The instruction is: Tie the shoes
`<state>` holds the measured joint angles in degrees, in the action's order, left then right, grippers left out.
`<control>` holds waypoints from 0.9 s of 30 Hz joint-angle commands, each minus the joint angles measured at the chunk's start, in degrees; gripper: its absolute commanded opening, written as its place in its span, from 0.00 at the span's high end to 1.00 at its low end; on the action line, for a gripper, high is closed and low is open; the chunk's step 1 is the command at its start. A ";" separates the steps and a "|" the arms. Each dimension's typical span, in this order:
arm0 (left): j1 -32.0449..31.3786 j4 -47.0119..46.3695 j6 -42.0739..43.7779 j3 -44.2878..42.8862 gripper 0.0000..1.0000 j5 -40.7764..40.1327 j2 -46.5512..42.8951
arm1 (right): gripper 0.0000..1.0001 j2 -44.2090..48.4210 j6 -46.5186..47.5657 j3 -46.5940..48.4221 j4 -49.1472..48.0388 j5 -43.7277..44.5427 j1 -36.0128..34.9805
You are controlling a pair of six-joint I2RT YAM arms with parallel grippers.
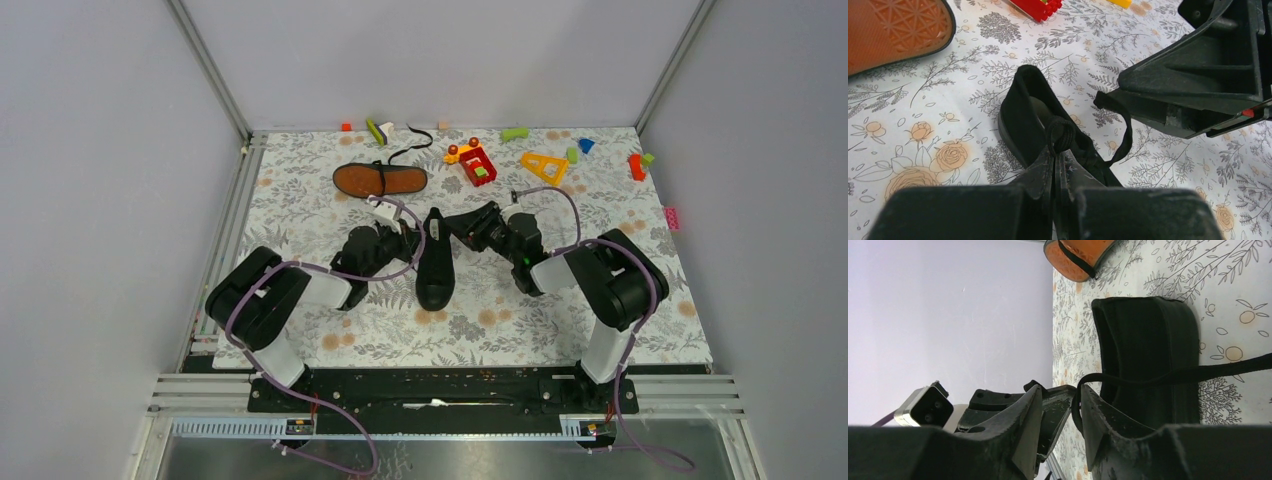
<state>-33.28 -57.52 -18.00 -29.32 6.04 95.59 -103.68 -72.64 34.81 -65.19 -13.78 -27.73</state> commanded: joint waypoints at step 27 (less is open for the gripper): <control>0.41 25.26 10.64 -13.43 1.00 10.97 -3.65 | 0.61 -3.84 1.93 10.81 6.45 -20.49 4.49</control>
<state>-33.26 -37.93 -11.42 -38.37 13.80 94.54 -106.04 -71.37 42.87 -58.85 -29.43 -24.05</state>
